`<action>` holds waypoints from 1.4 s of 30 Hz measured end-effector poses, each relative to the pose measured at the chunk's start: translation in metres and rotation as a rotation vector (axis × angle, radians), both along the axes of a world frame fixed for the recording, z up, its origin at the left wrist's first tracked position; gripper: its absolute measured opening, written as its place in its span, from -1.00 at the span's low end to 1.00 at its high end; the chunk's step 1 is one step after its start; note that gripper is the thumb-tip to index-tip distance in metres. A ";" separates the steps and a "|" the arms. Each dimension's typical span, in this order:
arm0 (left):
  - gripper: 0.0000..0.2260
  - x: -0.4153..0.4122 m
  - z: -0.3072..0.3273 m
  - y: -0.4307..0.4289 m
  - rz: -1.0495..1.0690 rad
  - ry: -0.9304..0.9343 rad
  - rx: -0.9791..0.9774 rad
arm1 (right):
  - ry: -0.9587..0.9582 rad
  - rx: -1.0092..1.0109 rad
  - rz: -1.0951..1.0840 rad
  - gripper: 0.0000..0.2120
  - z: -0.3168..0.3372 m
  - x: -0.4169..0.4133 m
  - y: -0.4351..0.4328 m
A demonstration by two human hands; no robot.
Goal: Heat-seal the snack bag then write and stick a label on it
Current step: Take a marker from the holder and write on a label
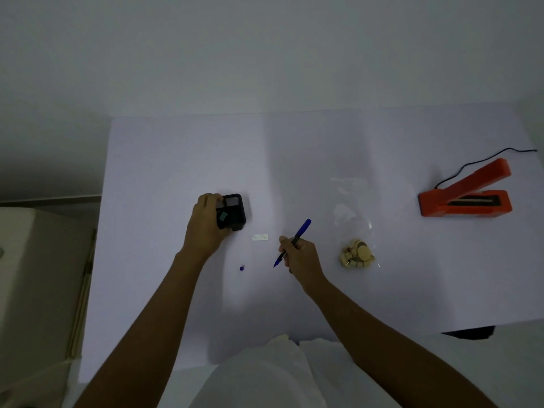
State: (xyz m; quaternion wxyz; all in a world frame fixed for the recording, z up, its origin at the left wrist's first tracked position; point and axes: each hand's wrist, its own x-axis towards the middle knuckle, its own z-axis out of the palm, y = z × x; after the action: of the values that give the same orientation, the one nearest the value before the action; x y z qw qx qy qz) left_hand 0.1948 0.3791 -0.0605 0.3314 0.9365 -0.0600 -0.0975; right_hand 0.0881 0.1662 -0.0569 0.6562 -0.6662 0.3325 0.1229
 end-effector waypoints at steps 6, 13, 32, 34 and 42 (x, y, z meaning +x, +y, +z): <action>-0.27 -0.011 -0.006 0.011 0.003 0.046 0.077 | 0.006 -0.006 0.004 -0.71 -0.007 0.004 0.004; -0.73 -0.040 0.018 -0.042 -0.047 -0.283 -0.014 | 0.018 -0.165 -0.048 -0.82 -0.020 0.004 -0.002; -0.74 -0.056 -0.064 -0.086 -0.075 -0.022 0.325 | -0.047 -0.281 0.024 -0.90 -0.035 0.002 -0.016; -0.77 -0.055 -0.065 -0.087 -0.087 -0.011 0.382 | -0.047 -0.278 0.031 -0.90 -0.035 0.006 -0.016; -0.77 -0.050 -0.064 -0.093 -0.089 -0.019 0.426 | -0.058 -0.255 0.051 -0.90 -0.038 0.019 -0.017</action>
State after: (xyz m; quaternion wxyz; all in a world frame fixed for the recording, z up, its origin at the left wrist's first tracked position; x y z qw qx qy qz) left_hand 0.1450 0.2861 -0.1245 0.1210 0.9827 -0.0824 -0.1138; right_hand 0.1069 0.1495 -0.0949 0.5720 -0.7557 0.3095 0.0768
